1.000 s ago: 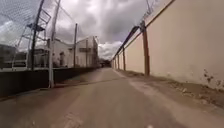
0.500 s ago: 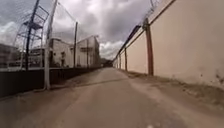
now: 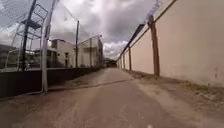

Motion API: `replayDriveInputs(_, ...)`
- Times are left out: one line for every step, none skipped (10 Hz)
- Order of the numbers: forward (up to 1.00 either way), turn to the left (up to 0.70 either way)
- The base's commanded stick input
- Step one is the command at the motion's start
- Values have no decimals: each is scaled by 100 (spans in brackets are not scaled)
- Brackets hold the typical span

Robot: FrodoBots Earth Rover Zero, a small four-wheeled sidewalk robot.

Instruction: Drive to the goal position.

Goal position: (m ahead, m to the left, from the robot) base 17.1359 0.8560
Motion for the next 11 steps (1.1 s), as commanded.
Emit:
replayDriveInputs(60, 15)
replayDriveInputs(60, 15)
replayDriveInputs(60, 15)
replayDriveInputs(60, 15)
replayDriveInputs(60, 15)
replayDriveInputs(60, 15)
replayDriveInputs(60, 15)
replayDriveInputs(60, 15)
replayDriveInputs(60, 15)
replayDriveInputs(60, 15)
replayDriveInputs(60, 15)
